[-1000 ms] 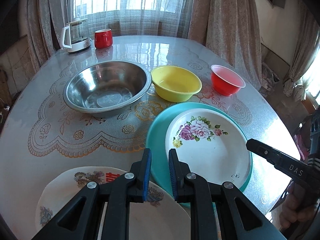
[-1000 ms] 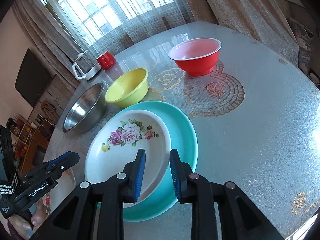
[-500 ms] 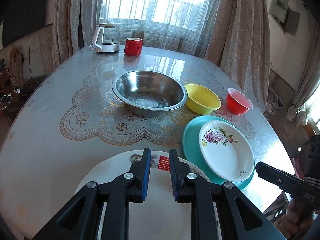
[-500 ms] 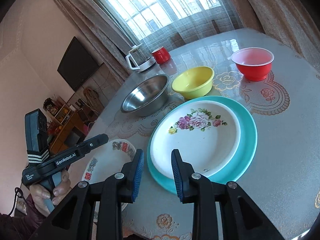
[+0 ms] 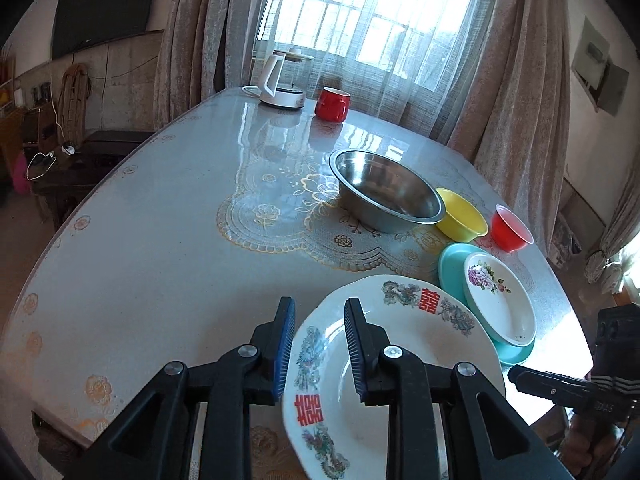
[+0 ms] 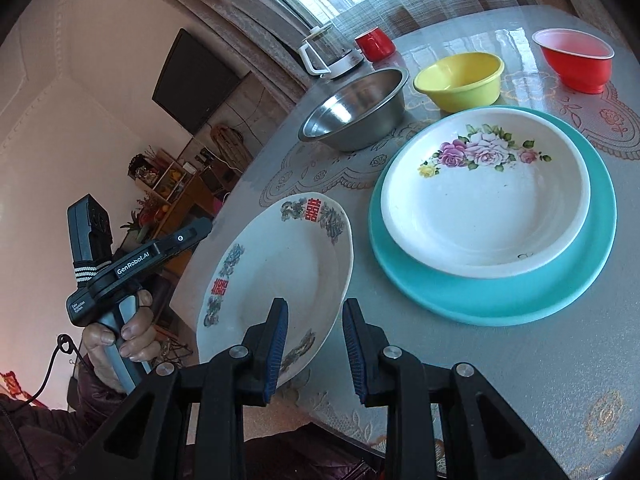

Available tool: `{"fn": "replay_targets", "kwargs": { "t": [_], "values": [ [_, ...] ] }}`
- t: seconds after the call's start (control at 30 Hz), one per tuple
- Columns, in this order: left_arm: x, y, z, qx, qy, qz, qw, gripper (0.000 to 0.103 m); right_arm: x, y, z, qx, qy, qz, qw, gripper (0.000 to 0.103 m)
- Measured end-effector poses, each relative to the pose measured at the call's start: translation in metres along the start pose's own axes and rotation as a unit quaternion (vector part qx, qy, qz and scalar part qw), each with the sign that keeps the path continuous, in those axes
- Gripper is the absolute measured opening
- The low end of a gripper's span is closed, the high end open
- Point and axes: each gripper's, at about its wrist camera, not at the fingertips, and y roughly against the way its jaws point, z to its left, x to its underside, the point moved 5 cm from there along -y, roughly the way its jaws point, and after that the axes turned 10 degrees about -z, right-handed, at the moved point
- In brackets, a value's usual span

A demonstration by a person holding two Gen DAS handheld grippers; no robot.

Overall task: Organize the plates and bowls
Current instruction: 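Grasp the rim of the large white red-character plate with the right gripper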

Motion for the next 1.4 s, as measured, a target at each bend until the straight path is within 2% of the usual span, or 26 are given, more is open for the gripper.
{"fn": "replay_targets", "kwargs": {
  "t": [0.33, 0.4, 0.47, 0.57, 0.7, 0.83, 0.9, 1.0, 1.17, 1.3, 1.4],
  "values": [
    [0.026, 0.01, 0.025, 0.03, 0.036, 0.004, 0.9989, 0.029, 0.01, -0.014, -0.007, -0.001, -0.016, 0.017, 1.0, 0.028],
    [0.031, 0.008, 0.026, 0.042, 0.043, 0.011, 0.9981, 0.037, 0.011, -0.017, -0.007, -0.006, -0.018, 0.018, 1.0, 0.028],
    [0.035, 0.004, 0.026, 0.042, 0.046, 0.017, 0.9979, 0.041, 0.013, -0.02, -0.006, -0.01, -0.019, 0.019, 1.0, 0.028],
    [0.039, 0.001, 0.023, 0.058, 0.047, 0.022, 0.9969, 0.041, 0.015, -0.024, -0.006, -0.009, -0.015, 0.02, 1.0, 0.028],
    [0.045, -0.006, 0.017, 0.061, 0.036, 0.029, 0.9971, 0.039, 0.018, -0.031, -0.009, -0.001, -0.015, 0.024, 1.0, 0.028],
    [0.052, -0.013, 0.012, 0.063, 0.026, 0.035, 0.9971, 0.034, 0.019, -0.032, -0.012, -0.013, -0.022, 0.022, 0.999, 0.028],
    [0.055, -0.018, 0.01, 0.061, 0.022, 0.042, 0.997, 0.027, 0.02, -0.032, -0.014, -0.02, -0.027, 0.023, 0.999, 0.028],
    [0.057, -0.022, 0.009, 0.053, 0.015, 0.043, 0.9975, 0.026, 0.019, -0.032, -0.015, -0.024, -0.033, 0.026, 0.999, 0.027],
    [0.054, -0.029, 0.008, 0.053, 0.016, 0.053, 0.997, 0.027, 0.015, -0.039, -0.006, -0.001, 0.004, 0.034, 0.999, 0.025],
    [0.055, -0.026, 0.007, 0.044, 0.012, 0.051, 0.9976, 0.028, 0.016, -0.047, 0.005, 0.018, 0.044, 0.04, 0.998, 0.017],
    [0.057, -0.022, 0.007, 0.042, 0.003, 0.049, 0.9979, 0.027, 0.016, -0.046, 0.009, 0.029, 0.058, 0.039, 0.997, 0.018]
  ]
}}
